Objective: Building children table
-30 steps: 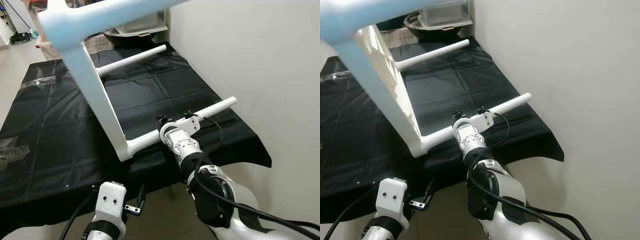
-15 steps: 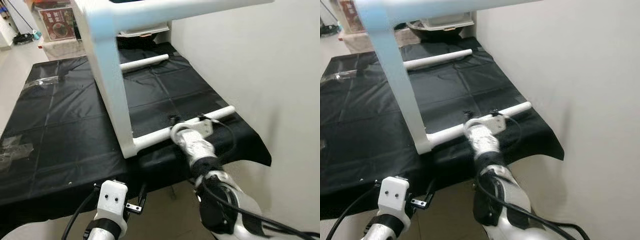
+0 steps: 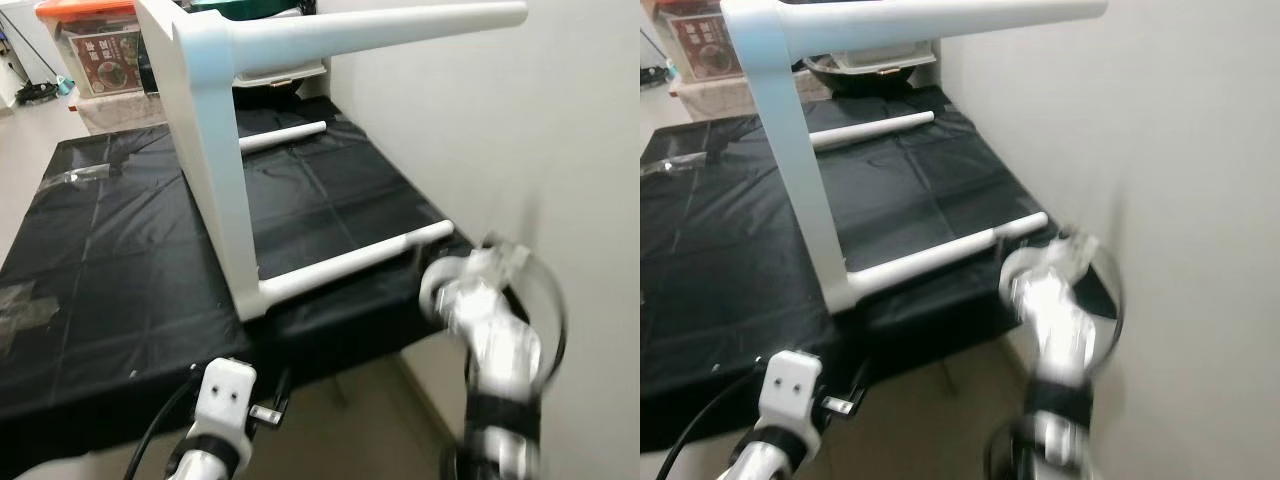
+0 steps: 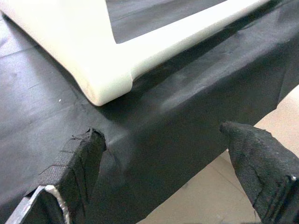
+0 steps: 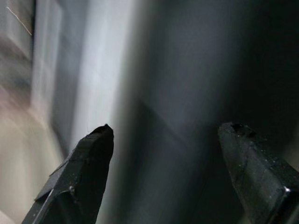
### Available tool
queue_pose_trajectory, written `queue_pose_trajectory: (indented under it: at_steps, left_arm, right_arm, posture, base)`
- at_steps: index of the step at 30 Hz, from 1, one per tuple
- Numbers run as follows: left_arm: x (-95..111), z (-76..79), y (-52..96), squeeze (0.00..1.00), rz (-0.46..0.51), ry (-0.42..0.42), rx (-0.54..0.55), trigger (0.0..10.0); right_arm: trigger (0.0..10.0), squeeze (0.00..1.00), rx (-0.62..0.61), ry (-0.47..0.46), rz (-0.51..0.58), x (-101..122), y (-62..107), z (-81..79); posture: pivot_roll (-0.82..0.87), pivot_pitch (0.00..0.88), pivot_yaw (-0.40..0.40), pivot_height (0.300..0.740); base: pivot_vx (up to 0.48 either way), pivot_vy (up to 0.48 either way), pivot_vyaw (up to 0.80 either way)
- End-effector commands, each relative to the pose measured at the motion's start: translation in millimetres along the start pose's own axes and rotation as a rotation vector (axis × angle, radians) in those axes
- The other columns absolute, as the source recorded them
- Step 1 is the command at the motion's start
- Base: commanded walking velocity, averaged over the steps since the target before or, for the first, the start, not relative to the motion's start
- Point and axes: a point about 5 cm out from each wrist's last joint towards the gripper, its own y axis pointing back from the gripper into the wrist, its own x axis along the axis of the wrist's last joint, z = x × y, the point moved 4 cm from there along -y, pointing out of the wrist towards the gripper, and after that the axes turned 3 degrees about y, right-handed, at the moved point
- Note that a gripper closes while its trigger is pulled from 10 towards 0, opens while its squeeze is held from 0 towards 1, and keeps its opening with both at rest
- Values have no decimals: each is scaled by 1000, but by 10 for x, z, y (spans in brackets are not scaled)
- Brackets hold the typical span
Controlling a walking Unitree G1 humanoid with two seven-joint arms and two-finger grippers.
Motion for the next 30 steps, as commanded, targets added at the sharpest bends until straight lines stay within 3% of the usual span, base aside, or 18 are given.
queue_pose_trajectory:
  at_steps: [1,2,3,4,5,6,7,9,10,13,19,30]
  left_arm:
    - [-60,-27,-1,0,-18,-7,6,10000]
    - [-60,-27,-1,0,-18,-7,6,10000]
    - [-54,-40,-9,0,-13,-6,14,10000]
    - [-54,-40,-9,0,-13,-6,14,10000]
    - [-52,-47,-14,0,-11,-7,17,10000]
    - [-52,-47,-14,0,-11,-7,17,10000]
    - [-46,-52,-19,0,-8,-8,20,10000]
    - [-46,-52,-19,0,-8,-8,20,10000]
    - [-43,-50,-17,0,-7,-9,21,10000]
    - [-47,-46,-11,0,-11,-6,21,10000]
    - [-74,-9,13,0,-20,-38,14,10000]
    - [-120,-59,-14,0,-35,3,46,10000]
  right_arm:
    - [10000,0,149,273,57,27,83,-301]
    - [10000,0,149,273,57,27,83,-301]
    - [10000,0,202,597,165,46,171,-326]
    - [10000,0,202,597,165,46,171,-326]
    - [10000,0,243,770,222,12,218,-379]
    - [10000,0,243,770,222,12,218,-379]
    - [10000,0,315,997,281,-117,304,-464]
    - [10000,0,315,997,281,-117,304,-464]
    - [10000,0,345,1076,296,-197,345,-488]
    - [10000,0,361,1126,306,-252,386,-495]
    - [10000,0,407,1233,292,-428,417,-444]
    - [10000,0,403,1243,301,-419,374,-377]
  posture:
    - [-49,63,34,740]
    - [-49,63,34,740]
    - [-50,59,34,740]
    - [-50,59,34,740]
    - [-50,55,34,740]
    - [-50,55,34,740]
    - [-49,51,33,740]
    - [-49,51,33,740]
    - [-45,45,30,740]
    - [-45,45,30,740]
    - [-40,32,20,740]
    - [-49,16,18,740]
  base:
    - [0,0,0]
    - [0,0,0]
    - [0,0,0]
    - [0,0,0]
    - [0,0,0]
    - [0,0,0]
    - [0,0,0]
    - [0,0,0]
    - [0,0,0]
    - [0,0,0]
    - [0,0,752]
    - [100,-381,73]
